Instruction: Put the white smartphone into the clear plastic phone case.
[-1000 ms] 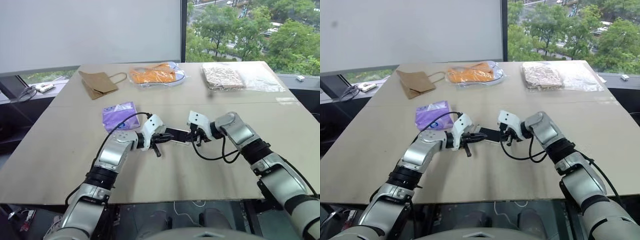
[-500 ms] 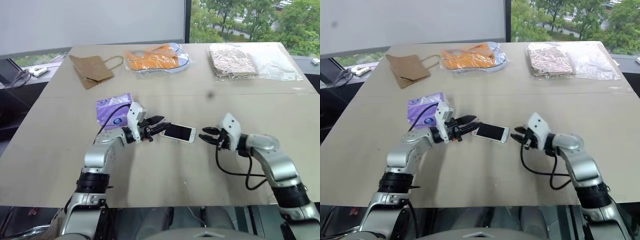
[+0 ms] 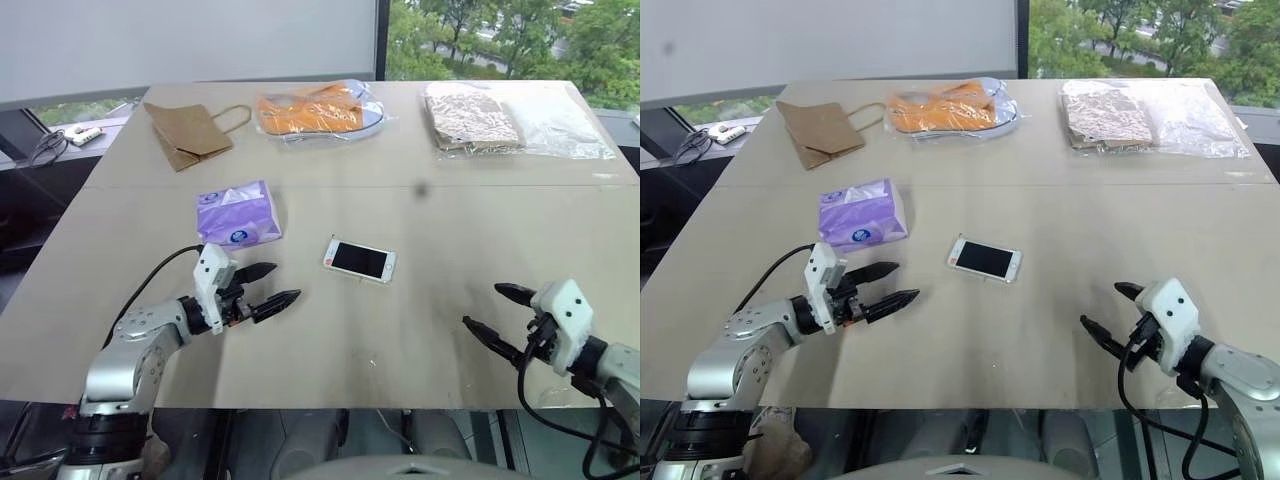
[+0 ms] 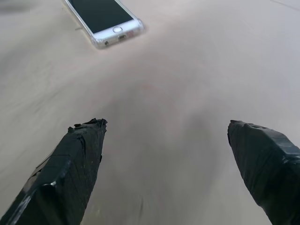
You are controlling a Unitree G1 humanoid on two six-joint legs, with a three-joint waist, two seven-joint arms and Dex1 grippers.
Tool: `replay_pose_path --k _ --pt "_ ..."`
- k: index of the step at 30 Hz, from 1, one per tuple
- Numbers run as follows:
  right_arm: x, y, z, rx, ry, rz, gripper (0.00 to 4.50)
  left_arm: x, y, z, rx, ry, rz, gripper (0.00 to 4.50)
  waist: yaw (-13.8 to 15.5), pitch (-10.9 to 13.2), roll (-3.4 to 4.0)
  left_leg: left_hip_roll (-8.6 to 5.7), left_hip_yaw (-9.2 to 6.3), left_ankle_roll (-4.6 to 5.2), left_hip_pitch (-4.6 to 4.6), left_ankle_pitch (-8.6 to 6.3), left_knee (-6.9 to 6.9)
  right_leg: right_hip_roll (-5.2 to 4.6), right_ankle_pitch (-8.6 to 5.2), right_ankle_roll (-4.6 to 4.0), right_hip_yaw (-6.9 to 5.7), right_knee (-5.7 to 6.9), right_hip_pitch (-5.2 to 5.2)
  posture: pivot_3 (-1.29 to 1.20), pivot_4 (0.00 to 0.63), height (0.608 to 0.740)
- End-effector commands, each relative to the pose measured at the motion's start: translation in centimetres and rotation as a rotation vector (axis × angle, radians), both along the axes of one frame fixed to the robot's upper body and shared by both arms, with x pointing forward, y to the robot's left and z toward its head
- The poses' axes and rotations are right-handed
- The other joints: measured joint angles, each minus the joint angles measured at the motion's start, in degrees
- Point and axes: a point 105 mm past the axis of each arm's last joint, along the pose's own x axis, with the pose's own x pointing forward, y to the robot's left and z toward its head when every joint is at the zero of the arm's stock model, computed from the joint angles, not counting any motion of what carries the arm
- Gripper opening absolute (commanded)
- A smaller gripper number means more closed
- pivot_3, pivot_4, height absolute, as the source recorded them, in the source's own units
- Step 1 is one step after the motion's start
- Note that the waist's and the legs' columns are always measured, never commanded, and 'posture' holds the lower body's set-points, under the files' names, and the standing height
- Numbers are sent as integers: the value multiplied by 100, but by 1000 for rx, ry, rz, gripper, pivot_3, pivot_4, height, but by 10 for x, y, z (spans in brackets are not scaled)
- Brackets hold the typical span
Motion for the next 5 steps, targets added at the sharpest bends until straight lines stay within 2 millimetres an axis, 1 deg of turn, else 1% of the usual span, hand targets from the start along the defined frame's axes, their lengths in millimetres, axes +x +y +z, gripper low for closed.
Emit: replay_pose_path --k 1,5 --pt "-3 -4 18 2 -87 -29 4474 -11 -2 11 -6 -50 -5 4500 -3 0 -1 1 1 0 0 0 0 0 0 0 0 1 0 0 150 740" --pt "-2 -8 20 14 -100 -48 4474 -18 -6 12 -26 -41 -3 4500 18 2 -3 2 4 0 1 0 1 1 0 0 1 2 1 0 150 740"
